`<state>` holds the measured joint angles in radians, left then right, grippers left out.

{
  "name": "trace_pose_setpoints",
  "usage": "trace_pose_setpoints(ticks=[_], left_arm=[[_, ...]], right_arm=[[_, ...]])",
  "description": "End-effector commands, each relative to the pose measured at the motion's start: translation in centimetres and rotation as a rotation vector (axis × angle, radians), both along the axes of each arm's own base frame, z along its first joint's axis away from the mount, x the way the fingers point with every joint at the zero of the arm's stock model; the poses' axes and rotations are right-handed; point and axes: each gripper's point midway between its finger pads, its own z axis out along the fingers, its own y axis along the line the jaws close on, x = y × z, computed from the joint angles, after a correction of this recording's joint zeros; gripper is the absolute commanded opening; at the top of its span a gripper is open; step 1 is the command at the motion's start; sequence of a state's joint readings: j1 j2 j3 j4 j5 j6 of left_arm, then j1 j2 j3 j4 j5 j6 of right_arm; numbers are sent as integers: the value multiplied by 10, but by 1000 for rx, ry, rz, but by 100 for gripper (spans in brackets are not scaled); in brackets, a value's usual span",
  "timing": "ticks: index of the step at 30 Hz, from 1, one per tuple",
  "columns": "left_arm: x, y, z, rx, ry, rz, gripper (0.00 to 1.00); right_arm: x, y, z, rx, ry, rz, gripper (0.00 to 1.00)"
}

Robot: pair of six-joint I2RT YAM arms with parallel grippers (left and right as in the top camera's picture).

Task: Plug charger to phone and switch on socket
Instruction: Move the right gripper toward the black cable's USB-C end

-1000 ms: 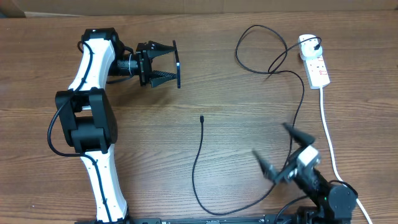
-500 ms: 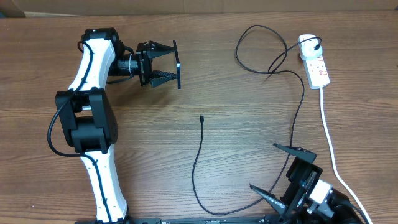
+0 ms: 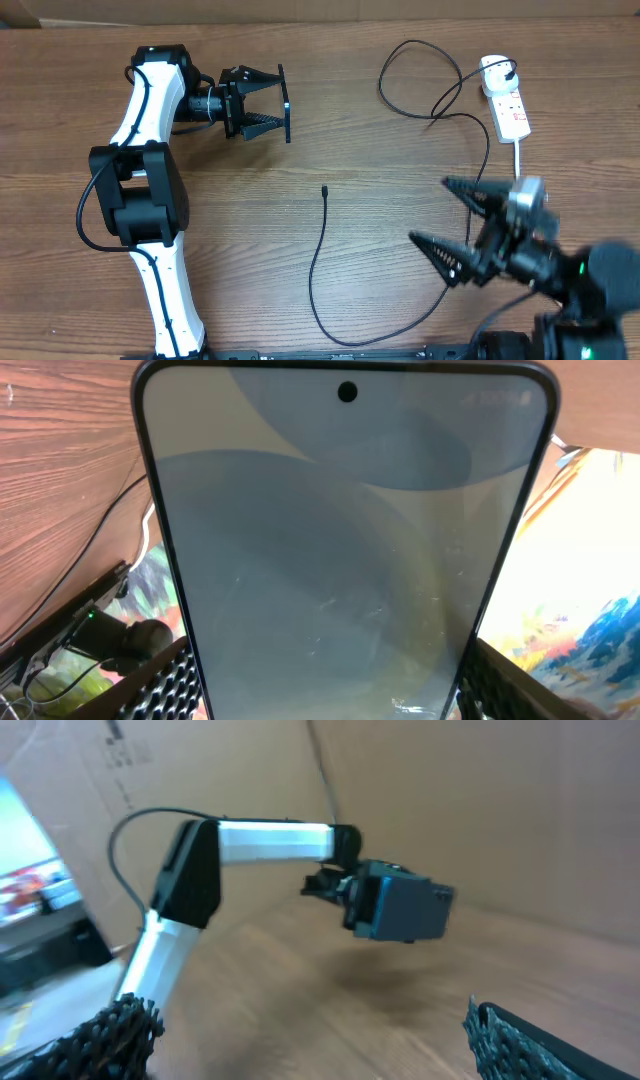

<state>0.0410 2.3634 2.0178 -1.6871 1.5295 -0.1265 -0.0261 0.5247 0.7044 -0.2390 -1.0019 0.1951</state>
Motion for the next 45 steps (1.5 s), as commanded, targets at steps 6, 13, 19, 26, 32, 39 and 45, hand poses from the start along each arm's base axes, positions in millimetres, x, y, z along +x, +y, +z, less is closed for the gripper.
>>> trace_pose_setpoints(ticks=[6, 13, 19, 26, 32, 39, 45], left_arm=[[0, -3, 24, -20, -82, 4, 55], [-1, -2, 22, -8, -81, -1, 56], [-1, -2, 22, -8, -81, -1, 56], [-1, -2, 22, -8, -80, -1, 56], [-1, -2, 22, -8, -80, 0, 56], [-1, -1, 22, -5, -80, 1, 56], [-1, -1, 21, -5, -80, 1, 56]], right_arm=[[-35, 26, 32, 8, 31, 564, 100], [10, 24, 33, 108, 227, 472, 100], [63, 19, 15, 190, 331, 334, 100], [119, 11, -20, 244, 437, 178, 99], [145, 1, -68, 165, 544, -43, 99], [160, -40, -121, -141, 732, -592, 99], [145, -38, -106, -315, 805, -682, 100]])
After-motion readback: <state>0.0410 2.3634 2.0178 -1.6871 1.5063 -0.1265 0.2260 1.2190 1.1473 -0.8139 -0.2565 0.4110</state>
